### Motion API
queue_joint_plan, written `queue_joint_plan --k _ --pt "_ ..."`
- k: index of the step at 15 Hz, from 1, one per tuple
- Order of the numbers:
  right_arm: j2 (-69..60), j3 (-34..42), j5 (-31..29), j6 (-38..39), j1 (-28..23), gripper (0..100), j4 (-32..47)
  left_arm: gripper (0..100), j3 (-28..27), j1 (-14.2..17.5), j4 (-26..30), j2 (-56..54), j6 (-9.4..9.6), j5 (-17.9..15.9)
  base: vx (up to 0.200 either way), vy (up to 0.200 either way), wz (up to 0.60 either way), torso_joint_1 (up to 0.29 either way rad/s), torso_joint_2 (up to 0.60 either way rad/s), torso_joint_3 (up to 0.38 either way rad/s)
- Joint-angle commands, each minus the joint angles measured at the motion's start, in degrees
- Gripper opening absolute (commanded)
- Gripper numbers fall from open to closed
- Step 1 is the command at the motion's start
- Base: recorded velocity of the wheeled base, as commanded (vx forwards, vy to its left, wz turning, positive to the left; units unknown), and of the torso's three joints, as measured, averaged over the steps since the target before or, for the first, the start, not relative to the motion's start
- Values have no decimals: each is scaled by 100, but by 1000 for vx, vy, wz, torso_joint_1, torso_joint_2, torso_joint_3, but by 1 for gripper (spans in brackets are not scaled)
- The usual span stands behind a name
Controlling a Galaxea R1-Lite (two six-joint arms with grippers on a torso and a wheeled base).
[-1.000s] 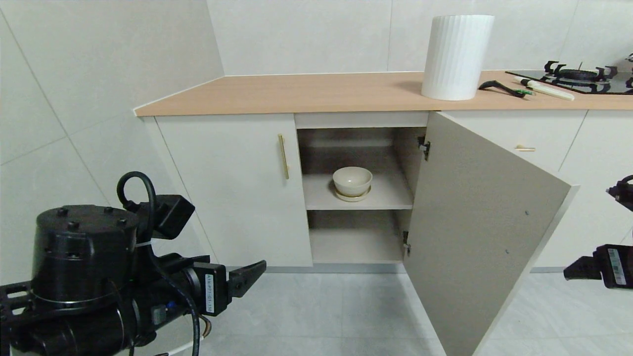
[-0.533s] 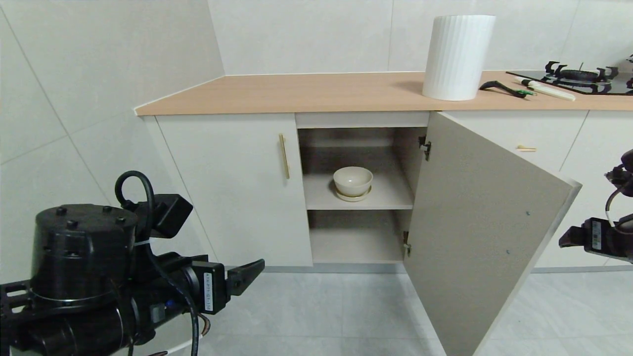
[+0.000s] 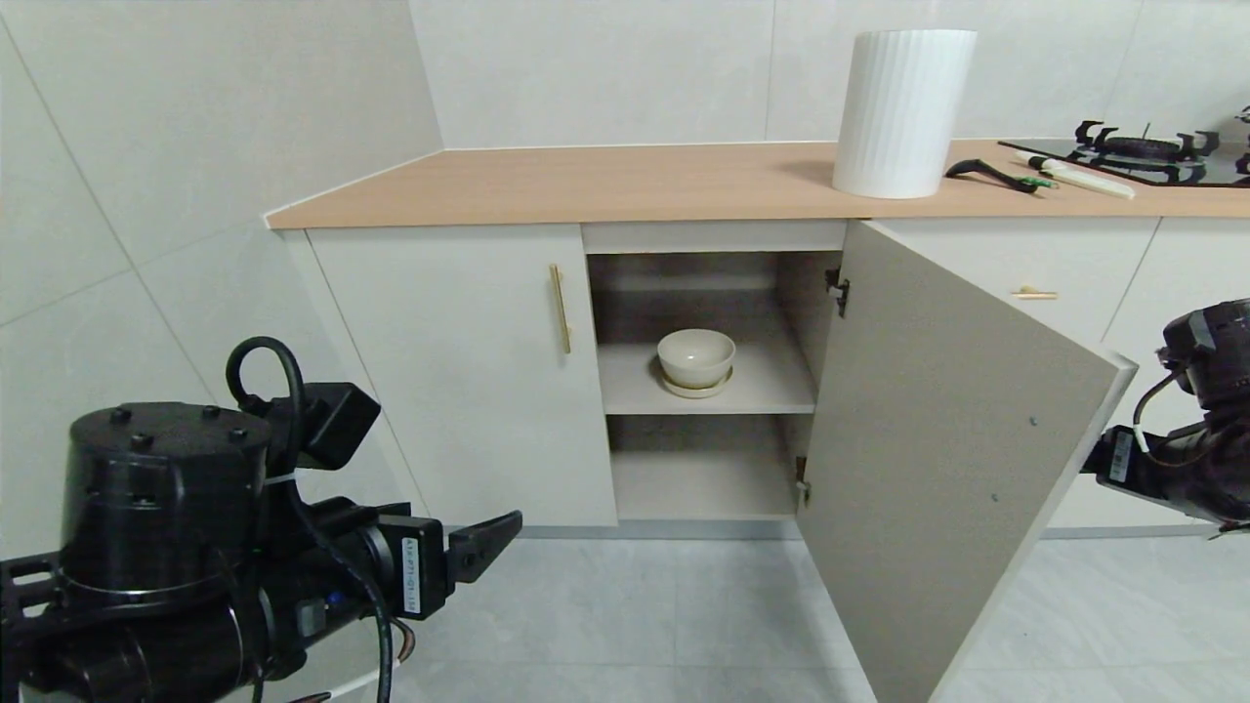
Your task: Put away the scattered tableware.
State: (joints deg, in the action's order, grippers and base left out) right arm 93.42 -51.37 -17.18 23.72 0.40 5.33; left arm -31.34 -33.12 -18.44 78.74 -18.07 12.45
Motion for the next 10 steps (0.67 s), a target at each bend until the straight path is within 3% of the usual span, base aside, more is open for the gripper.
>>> queue_joint_plan --k 1,4,10 --pt "54 259 -5 18 267 100 -269 100 -3 -1 -1 -8 -4 3 0 0 0 0 0 0" --pt "54 637 -5 10 575 100 -858 100 -3 7 8 -8 -4 3 0 0 0 0 0 0" --pt "27 672 13 27 1173 100 -876 100 -12 69 8 -78 5 3 0 0 0 0 0 0"
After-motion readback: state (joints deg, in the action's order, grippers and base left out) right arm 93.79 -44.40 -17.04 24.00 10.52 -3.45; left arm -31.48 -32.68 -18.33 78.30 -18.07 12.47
